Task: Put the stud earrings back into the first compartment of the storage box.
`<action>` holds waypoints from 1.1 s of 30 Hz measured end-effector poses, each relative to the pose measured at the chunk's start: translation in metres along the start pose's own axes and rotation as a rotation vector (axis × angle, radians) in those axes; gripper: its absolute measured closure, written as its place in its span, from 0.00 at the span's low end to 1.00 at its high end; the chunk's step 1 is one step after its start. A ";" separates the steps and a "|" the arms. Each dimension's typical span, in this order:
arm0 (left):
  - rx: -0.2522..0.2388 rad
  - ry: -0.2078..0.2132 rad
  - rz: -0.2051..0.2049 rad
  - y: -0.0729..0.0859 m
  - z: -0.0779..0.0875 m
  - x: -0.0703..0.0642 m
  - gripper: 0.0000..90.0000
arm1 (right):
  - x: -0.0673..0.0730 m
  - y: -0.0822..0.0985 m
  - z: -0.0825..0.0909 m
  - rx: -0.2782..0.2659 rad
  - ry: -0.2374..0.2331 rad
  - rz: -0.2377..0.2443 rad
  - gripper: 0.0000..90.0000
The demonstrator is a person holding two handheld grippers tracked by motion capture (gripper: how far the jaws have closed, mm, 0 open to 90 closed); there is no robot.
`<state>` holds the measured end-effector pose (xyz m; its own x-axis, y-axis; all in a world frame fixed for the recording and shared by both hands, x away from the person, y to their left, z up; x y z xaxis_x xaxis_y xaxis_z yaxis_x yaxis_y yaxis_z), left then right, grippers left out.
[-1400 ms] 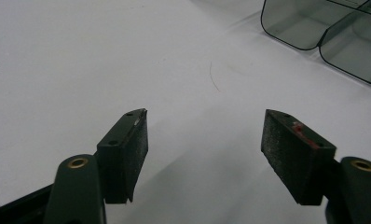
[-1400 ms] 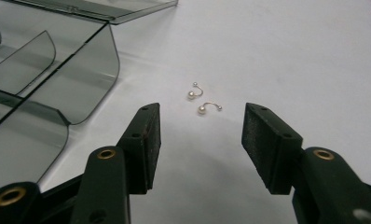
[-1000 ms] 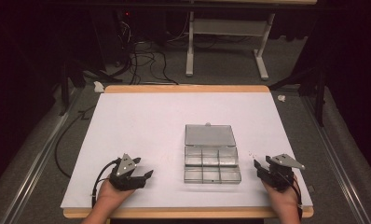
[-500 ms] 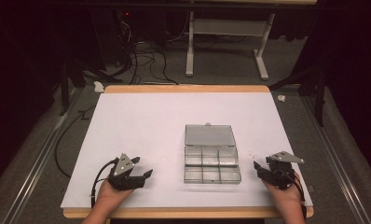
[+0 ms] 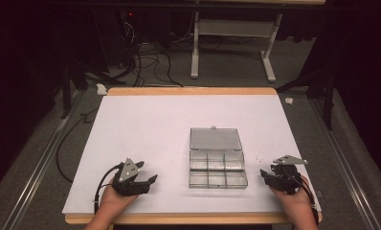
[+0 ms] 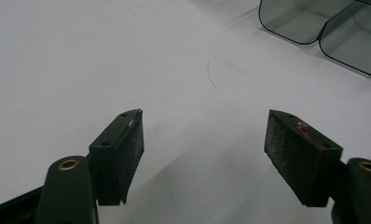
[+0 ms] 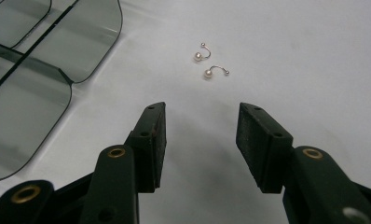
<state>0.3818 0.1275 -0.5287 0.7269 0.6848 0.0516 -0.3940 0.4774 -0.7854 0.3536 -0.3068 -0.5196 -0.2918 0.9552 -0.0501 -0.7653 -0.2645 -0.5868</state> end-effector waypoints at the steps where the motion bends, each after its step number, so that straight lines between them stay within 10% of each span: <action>1: -0.001 0.000 -0.001 0.000 0.000 0.000 0.32 | 0.000 -0.001 0.001 0.006 -0.001 0.007 0.60; 33: 0.031 -0.007 0.003 0.001 -0.003 0.001 0.32 | 0.001 -0.019 0.003 0.301 -0.092 0.079 0.73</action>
Point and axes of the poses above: each handheld gripper's, and its own axes: z roughly backward along the jaws, y roughly out of its underside, x roughly to its left, the point moved 8 cm from there along -z, roughly forward along the jaws, and after that the axes turned 4 degrees about x, right-handed, at the moved point
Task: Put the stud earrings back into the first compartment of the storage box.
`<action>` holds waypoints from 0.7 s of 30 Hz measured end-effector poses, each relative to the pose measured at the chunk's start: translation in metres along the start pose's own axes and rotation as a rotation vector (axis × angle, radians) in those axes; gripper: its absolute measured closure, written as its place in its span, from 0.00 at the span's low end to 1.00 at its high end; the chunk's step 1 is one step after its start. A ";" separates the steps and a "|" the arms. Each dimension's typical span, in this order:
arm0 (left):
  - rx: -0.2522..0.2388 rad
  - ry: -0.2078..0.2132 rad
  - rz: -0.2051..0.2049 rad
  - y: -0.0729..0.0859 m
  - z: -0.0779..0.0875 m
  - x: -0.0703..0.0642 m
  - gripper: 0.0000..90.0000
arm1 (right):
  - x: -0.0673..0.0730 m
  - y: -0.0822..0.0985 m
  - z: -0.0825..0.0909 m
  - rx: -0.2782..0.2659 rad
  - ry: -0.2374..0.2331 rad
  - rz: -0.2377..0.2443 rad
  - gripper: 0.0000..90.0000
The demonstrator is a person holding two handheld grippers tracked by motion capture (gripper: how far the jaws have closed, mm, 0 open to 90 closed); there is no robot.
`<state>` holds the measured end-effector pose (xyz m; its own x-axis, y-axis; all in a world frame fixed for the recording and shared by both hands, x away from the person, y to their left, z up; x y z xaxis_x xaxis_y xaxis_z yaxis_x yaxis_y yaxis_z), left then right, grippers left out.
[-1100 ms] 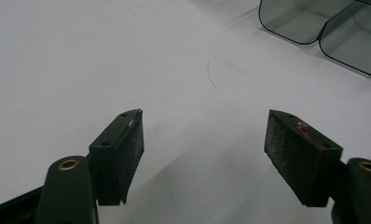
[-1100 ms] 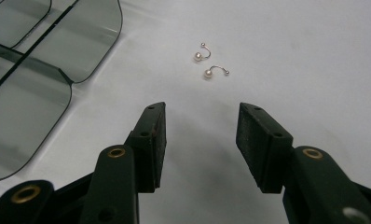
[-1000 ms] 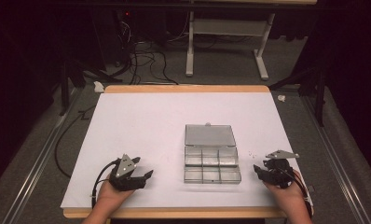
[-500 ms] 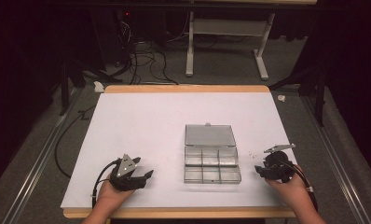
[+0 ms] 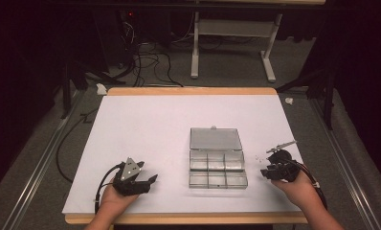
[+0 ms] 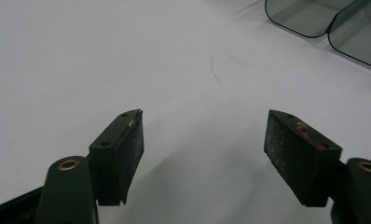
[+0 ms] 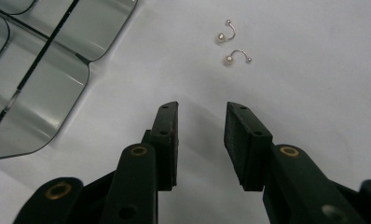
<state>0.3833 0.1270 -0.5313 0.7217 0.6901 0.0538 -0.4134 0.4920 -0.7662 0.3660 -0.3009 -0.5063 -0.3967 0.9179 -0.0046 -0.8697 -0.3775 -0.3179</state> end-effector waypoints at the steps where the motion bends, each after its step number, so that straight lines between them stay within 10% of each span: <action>1: -0.003 0.000 0.001 0.000 0.000 0.000 0.32 | 0.000 -0.002 0.000 0.008 -0.005 0.000 0.74; 21: -0.013 -0.001 -0.010 0.000 0.001 -0.001 0.32 | -0.008 -0.035 -0.015 0.116 -0.008 -0.013 0.81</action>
Point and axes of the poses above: each handheld gripper's, and its own axes: z roughly backward along the jaws, y roughly out of its underside, x roughly to its left, the point moved 8 cm from there along -z, roughly forward along the jaws, and after that the axes turned 4 degrees about x, right-handed, at the moved point
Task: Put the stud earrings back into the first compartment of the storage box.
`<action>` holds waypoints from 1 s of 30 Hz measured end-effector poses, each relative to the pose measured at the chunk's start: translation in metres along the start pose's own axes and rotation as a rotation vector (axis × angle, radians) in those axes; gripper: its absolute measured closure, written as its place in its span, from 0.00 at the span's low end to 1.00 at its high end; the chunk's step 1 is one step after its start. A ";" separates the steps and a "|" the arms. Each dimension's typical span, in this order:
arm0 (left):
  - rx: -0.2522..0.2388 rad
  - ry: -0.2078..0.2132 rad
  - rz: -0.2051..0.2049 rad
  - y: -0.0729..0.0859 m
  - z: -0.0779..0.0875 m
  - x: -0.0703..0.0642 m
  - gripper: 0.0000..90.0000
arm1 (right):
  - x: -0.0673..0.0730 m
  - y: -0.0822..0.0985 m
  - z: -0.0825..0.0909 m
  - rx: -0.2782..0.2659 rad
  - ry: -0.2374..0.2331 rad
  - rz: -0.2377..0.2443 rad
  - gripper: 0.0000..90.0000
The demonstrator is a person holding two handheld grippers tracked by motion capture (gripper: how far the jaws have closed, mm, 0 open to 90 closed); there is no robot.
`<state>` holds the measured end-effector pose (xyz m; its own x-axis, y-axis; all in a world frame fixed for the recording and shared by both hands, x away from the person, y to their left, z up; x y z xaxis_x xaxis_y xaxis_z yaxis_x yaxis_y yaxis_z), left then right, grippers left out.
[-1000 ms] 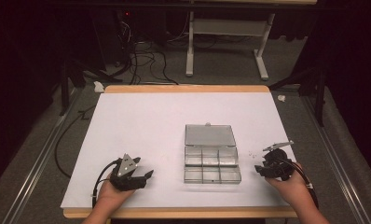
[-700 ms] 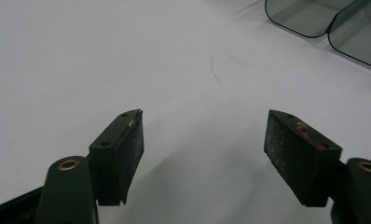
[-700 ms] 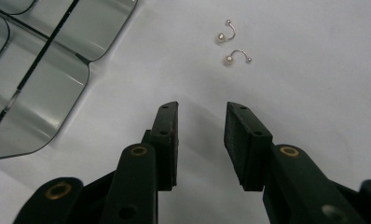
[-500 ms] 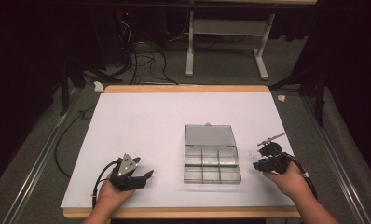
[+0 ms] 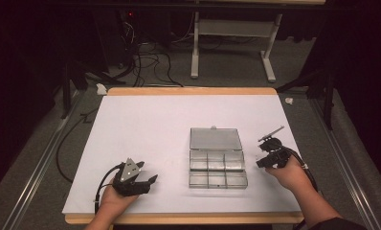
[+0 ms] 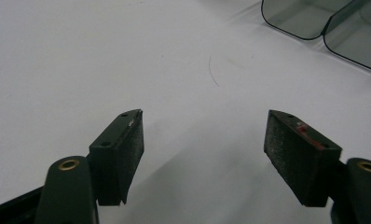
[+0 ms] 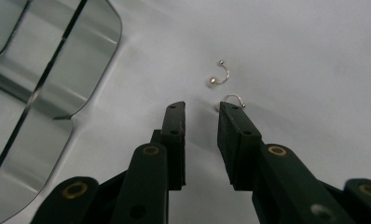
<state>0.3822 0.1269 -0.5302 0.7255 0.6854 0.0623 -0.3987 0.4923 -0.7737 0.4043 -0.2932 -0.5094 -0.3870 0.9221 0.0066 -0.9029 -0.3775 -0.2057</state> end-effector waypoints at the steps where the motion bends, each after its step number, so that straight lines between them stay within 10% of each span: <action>1: 0.003 0.000 -0.002 0.000 0.000 0.000 0.32 | -0.002 -0.002 -0.001 0.004 0.004 -0.002 0.81; 30: 0.007 0.003 -0.003 0.000 -0.001 -0.001 0.34 | -0.016 -0.014 -0.012 0.120 -0.046 -0.023 0.96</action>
Point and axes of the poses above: each handheld gripper's, and its own axes: z roughly backward along the jaws, y roughly out of its underside, x roughly to its left, the point moved 8 cm from there along -z, roughly forward along the jaws, and after that the axes turned 4 degrees about x, right-handed, at the moved point
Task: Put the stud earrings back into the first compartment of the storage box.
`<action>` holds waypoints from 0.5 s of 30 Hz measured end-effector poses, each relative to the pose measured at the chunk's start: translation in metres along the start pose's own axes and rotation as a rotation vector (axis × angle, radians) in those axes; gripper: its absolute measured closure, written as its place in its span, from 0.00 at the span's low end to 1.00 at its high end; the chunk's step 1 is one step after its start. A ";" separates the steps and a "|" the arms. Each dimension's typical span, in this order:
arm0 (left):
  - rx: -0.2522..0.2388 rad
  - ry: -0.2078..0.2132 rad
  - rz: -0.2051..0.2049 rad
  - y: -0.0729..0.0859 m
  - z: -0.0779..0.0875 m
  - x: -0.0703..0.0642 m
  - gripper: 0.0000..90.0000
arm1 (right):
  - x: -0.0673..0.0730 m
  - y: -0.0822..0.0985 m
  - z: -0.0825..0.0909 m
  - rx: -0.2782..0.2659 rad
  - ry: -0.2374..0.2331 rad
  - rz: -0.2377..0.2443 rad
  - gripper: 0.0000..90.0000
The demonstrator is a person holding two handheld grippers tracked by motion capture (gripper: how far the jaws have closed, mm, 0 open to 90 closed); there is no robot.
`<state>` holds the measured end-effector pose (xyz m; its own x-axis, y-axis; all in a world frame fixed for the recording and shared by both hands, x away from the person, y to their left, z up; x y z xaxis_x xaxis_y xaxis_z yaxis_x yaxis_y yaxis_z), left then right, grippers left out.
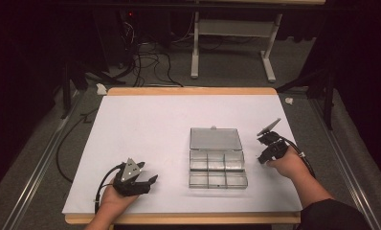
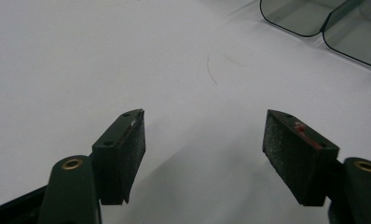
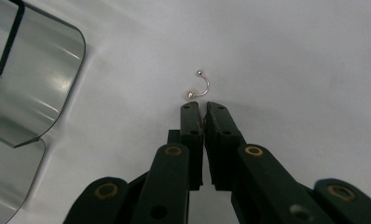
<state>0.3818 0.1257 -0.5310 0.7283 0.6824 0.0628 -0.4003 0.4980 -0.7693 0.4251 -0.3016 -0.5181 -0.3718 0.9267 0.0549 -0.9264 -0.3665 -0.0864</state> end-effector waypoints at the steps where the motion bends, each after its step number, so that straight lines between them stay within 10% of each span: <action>1: 0.000 -0.001 -0.003 0.000 0.000 0.000 0.34 | 0.000 0.000 0.000 -0.001 -0.002 0.002 0.96; 15: 0.021 -0.016 0.004 0.001 -0.002 0.001 0.37 | 0.011 0.019 0.026 -0.054 0.003 0.025 0.96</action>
<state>0.3835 0.1257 -0.5327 0.7179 0.6926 0.0696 -0.4151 0.5063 -0.7559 0.4023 -0.3007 -0.4934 -0.3949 0.9174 0.0491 -0.9121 -0.3850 -0.1411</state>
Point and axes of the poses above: each handheld gripper's, and its own axes: z roughly backward along the jaws, y roughly out of its underside, x roughly to its left, the point moved 8 cm from there along -z, roughly forward along the jaws, and after that the axes turned 4 degrees about x, right-handed, at the moved point
